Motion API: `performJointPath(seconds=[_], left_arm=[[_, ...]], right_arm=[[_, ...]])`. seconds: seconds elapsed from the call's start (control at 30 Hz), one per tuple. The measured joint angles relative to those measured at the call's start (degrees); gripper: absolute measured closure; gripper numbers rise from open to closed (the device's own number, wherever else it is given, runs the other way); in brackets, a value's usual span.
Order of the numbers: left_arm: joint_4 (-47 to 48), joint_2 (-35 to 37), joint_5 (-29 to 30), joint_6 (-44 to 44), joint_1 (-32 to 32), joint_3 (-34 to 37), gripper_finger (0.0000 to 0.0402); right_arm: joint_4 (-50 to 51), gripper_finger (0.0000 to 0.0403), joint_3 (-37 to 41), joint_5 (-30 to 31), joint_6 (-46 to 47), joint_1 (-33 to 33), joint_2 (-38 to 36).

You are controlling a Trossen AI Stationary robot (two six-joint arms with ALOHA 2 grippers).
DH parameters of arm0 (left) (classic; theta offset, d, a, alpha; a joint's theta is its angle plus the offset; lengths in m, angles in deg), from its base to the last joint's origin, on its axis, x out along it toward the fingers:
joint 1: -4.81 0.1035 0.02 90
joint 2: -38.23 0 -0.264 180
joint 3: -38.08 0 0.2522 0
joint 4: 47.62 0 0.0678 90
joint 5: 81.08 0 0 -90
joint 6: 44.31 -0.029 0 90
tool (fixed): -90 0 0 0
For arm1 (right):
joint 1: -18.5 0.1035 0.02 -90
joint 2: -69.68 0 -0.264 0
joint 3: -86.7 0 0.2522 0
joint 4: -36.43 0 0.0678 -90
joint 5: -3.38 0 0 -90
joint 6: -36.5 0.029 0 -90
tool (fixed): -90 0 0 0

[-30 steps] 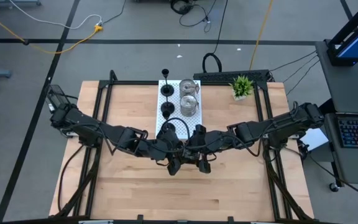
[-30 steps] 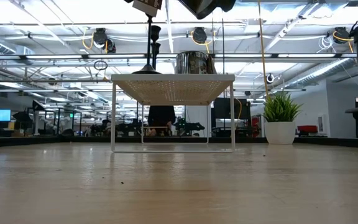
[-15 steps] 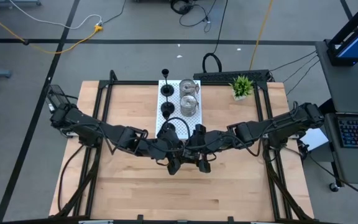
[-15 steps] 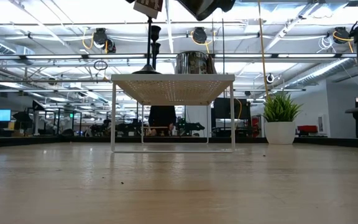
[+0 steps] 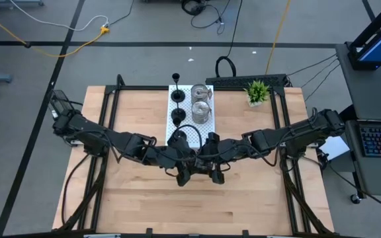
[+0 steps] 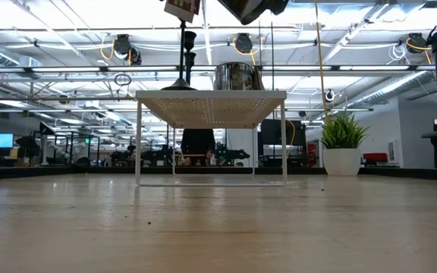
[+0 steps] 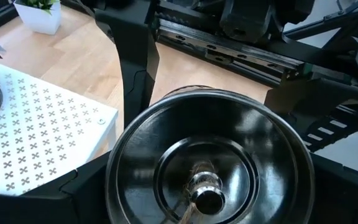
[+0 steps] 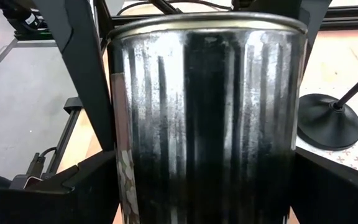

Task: Pick & Place candle stick holders
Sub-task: Put the silver scented candle on the shelf aligned with the other silver scented candle

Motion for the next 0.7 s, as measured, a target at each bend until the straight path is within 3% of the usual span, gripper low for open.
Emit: performJointPath(seconds=[0.7], left_arm=[[2.02,4.41,1.61,-1.52,0.23,0.02,0.0017]], right_arm=[[0.38,0.0049,-0.01,0.14,0.6,-0.03,-0.31]])
